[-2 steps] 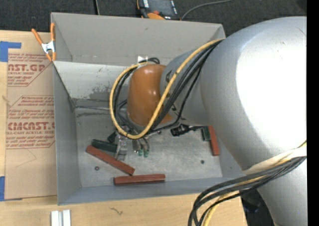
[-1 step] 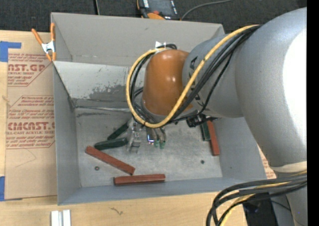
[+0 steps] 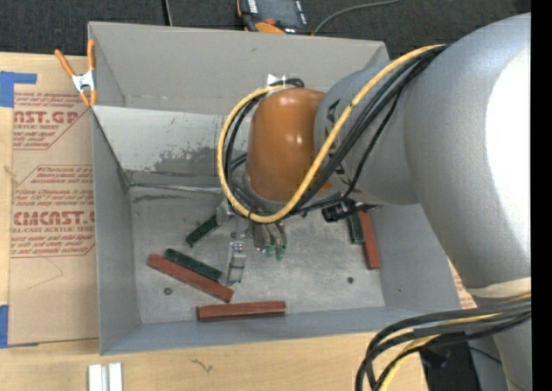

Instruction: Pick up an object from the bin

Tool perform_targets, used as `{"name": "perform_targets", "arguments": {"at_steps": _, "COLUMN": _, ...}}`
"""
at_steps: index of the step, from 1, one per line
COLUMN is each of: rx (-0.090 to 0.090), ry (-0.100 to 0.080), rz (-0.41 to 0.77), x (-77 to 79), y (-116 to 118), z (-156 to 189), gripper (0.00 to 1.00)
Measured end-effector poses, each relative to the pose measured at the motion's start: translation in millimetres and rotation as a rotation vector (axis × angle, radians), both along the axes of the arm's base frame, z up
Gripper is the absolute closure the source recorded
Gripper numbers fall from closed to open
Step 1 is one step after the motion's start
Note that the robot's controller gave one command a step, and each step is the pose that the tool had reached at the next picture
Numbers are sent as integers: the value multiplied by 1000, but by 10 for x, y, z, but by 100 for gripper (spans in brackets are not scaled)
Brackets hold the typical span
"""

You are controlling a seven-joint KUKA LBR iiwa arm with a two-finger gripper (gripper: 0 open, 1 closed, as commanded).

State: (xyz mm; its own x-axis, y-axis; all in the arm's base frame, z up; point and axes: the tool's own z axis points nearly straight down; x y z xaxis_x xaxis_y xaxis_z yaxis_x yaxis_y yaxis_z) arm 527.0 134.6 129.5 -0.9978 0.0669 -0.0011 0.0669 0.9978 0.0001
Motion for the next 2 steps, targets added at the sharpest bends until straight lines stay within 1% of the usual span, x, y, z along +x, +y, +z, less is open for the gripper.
{"name": "perform_targets", "arguments": {"at_steps": 1, "rx": 2, "ry": 0, "rz": 269, "x": -71, "y": 550, "z": -602, "gripper": 0}}
{"name": "perform_targets", "arguments": {"at_steps": 2, "rx": 2, "ry": -3, "rz": 267, "x": -57, "y": 544, "z": -579, "gripper": 100}}
